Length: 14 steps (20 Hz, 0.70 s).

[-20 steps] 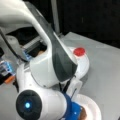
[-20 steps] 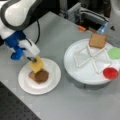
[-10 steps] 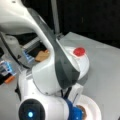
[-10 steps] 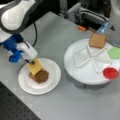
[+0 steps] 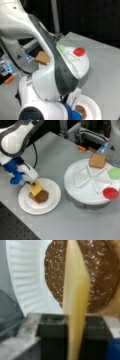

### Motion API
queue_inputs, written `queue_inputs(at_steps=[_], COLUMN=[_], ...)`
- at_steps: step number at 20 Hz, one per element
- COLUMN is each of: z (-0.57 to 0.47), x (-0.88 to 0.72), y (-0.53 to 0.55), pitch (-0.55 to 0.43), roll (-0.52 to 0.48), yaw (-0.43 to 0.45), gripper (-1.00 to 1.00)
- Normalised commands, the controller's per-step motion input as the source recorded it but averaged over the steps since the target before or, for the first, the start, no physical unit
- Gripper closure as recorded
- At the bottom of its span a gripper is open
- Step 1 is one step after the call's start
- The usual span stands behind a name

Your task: Ingredient selection for cheeseburger or sandwich

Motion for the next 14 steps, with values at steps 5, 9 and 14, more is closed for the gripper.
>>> queue_inputs(at_steps=[5, 9, 14], z=[-0.07, -0.05, -0.03], x=[0.41, 0.4, 0.4], y=[-0.21, -0.21, -0.23], pitch=[0.1, 0.082, 0.071], roll=[0.388, 0.379, 0.352], yaw=[0.208, 0.206, 0.206], gripper=[1.0, 1.0, 1.0])
